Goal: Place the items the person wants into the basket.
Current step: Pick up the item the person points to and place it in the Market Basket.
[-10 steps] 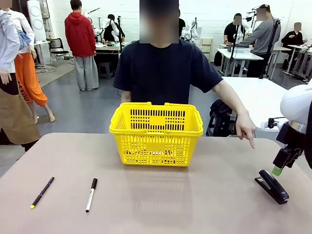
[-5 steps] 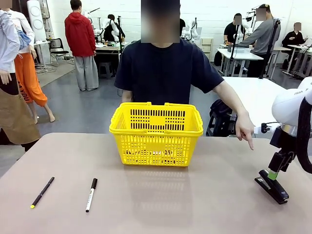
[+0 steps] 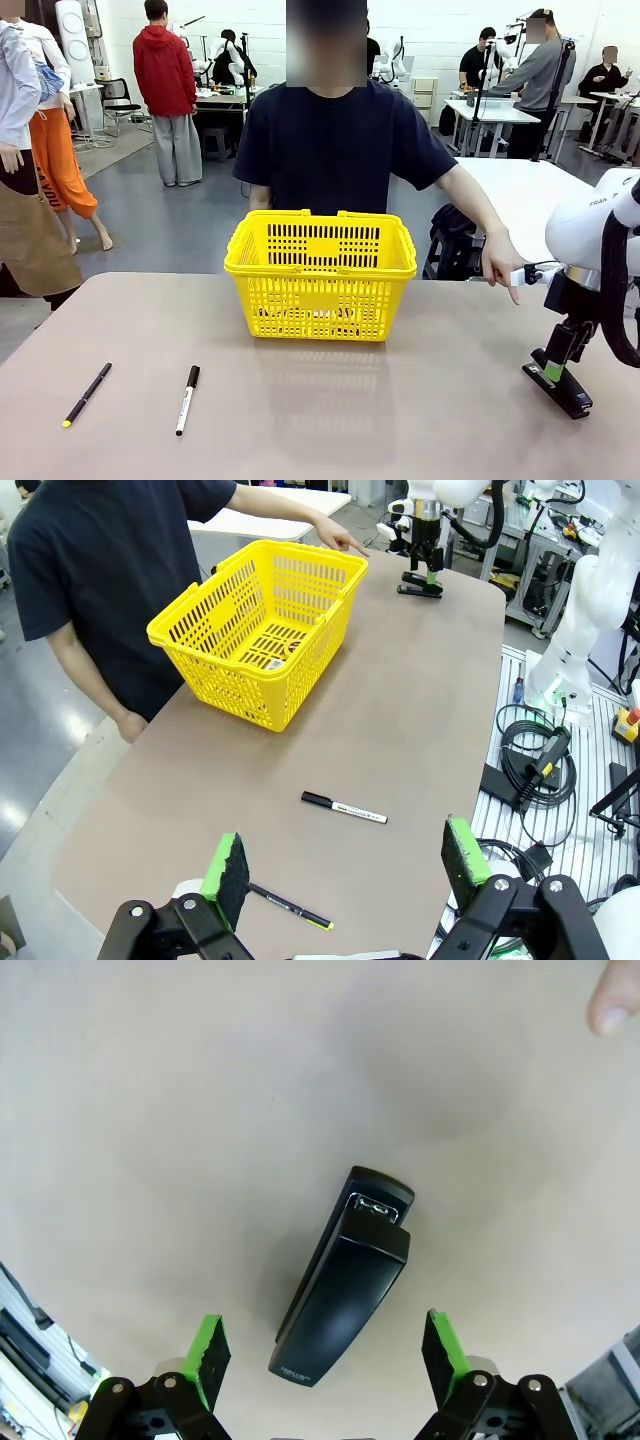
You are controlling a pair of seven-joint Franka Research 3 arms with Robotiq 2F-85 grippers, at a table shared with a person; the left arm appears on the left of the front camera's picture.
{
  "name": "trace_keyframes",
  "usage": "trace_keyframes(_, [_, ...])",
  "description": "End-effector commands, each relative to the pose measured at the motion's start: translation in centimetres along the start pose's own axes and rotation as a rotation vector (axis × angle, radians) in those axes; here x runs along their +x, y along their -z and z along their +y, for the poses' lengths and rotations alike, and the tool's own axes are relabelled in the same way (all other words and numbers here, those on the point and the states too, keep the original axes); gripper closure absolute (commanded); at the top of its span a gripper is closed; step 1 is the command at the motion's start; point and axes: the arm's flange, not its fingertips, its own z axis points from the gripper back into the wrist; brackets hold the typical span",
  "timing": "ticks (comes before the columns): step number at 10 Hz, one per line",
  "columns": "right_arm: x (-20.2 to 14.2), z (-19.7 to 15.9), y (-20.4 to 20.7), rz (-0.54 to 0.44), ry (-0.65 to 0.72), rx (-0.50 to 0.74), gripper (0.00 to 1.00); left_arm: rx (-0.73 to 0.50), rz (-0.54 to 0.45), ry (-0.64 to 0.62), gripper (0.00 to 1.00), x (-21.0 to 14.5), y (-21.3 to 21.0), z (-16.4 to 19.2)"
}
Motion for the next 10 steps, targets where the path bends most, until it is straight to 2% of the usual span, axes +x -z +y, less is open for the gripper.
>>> trace_keyframes(1, [-0.03, -0.37, 1.48, 0.041, -0.031, -0.033, 0.00, -0.008, -0.023, 0.018, 0.00, -0.05, 0.01, 0.11])
trace_keyframes(6, [0.38, -0.63, 1.87, 0.055, -0.042, -0.021, 0.00, -0.008, -0.023, 0.018, 0.00, -0.05, 0.01, 0.11])
trace_keyframes(10, [0.40, -0.88, 1.77, 0.070, -0.050, -0.001, 0.05, -0.008, -0.023, 0.018, 0.00, -0.05, 0.01, 0.11])
